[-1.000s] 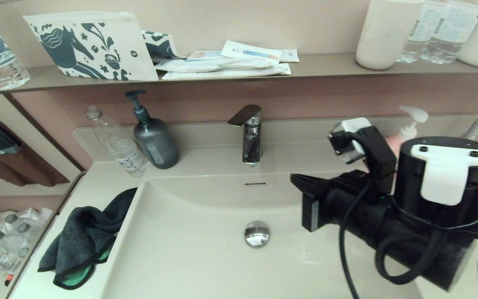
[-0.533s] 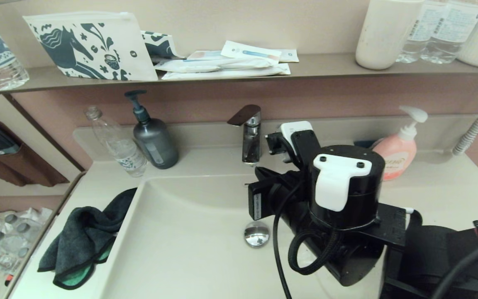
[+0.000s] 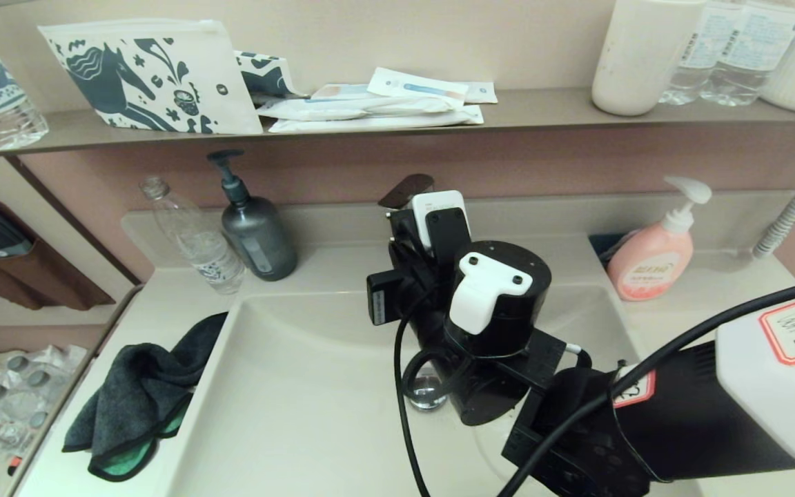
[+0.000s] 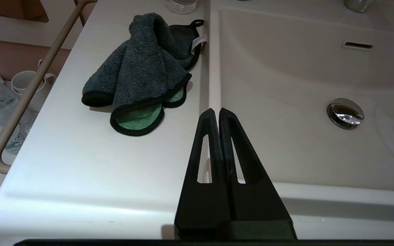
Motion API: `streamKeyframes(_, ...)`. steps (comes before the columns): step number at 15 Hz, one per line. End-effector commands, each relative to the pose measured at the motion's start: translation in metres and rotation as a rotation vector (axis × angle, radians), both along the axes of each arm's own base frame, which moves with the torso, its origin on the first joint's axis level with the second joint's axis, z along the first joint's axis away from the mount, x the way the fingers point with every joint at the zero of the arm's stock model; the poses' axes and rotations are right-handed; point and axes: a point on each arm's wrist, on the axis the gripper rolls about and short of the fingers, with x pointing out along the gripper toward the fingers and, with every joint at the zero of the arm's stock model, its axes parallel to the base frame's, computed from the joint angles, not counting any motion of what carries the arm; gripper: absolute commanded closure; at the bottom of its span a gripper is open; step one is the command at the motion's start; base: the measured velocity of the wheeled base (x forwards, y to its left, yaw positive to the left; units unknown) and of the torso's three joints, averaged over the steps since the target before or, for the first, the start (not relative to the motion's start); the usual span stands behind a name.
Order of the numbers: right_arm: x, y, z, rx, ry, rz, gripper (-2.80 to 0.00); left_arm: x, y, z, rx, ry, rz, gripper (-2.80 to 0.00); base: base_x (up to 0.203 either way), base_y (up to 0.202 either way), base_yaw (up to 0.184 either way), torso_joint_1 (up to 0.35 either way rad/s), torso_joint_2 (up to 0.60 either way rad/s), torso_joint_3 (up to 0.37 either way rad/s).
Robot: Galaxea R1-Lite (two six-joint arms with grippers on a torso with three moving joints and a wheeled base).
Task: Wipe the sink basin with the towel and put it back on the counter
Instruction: Turn on the faucet
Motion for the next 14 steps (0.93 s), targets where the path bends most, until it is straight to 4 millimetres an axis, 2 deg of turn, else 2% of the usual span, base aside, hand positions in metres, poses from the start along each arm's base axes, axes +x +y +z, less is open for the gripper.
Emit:
streamKeyframes(1,0.011,0.008,-0.009,-0.008,-0.003,-0.014,0.0,0.0,0.0,0.0,-0.001,0.001,0.001,0.0,0.0,0.0,0.0,0.0,0.0,0.0)
streamKeyframes(4,0.032,0.011,-0.004,0.002,-0.049,-0.053,0.0,0.0,0.0,0.0,-0.001,0.001,0.001,0.0,0.0,0.0,0.0,0.0,0.0,0.0)
streamKeyframes(6,0.043,0.018,-0.008,-0.002,-0.064,-0.058,0.0,0.0,0.0,0.0,-0.001,0.001,0.001,0.0,0.0,0.0,0.0,0.0,0.0,0.0)
streamKeyframes(10,0.056,0.03,-0.003,0.01,-0.117,-0.071,0.0,0.0,0.0,0.0,-0.001,0.001,0.001,0.0,0.0,0.0,0.0,0.0,0.0,0.0)
streamKeyframes(14,0.066,0.024,0.014,-0.007,-0.179,-0.104,0.0,0.0,0.0,0.0,-0.001,0.001,0.001,0.0,0.0,0.0,0.0,0.0,0.0,0.0)
